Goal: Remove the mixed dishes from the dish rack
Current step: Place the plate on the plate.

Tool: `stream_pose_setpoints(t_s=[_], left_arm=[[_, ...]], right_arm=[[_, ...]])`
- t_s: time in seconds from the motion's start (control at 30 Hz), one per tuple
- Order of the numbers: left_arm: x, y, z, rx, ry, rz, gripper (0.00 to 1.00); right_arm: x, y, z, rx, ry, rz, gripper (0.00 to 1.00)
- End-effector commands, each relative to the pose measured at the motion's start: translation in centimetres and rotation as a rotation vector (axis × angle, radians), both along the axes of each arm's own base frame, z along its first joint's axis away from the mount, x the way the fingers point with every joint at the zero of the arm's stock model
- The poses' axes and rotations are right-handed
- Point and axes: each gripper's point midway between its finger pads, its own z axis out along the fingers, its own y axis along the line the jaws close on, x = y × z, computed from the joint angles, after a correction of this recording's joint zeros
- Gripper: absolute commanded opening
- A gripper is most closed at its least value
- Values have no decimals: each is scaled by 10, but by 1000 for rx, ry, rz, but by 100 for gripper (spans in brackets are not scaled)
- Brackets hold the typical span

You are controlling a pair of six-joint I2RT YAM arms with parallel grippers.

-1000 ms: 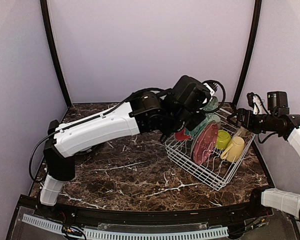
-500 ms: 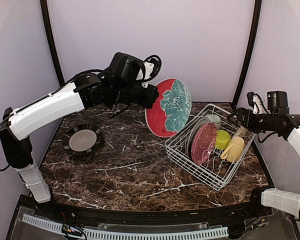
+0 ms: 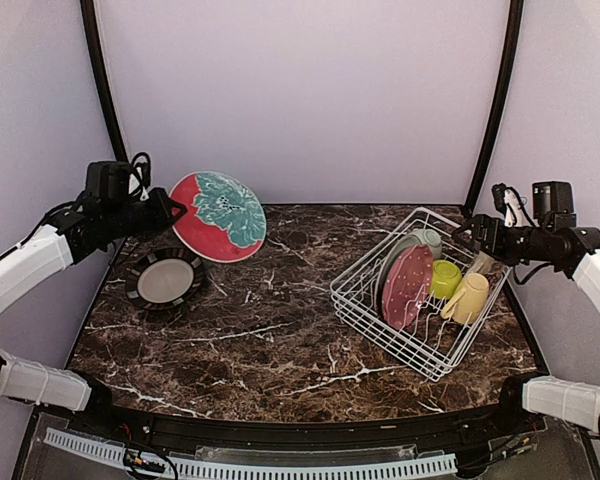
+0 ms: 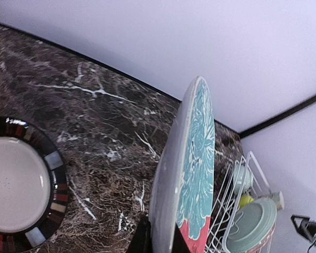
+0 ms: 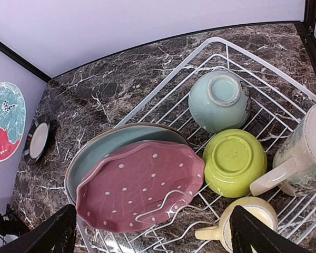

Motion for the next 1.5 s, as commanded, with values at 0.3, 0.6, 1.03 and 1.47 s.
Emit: stream_pose_setpoints(t_s=[0.3, 0.6, 1.03, 1.47], left_arm=[[-13, 143, -35, -598, -178, 302, 1], [-20, 196, -107, -604, -144, 495, 1], [-4, 202, -144, -526, -22, 520, 1], [7, 197, -171, -523, 97, 496, 1]], right_arm=[[2, 3, 0, 5, -19, 13, 99], [-1, 1, 0, -3, -19, 6, 99], [1, 3, -2, 12, -15, 10, 99], [2, 4, -1, 17, -18, 9, 99]])
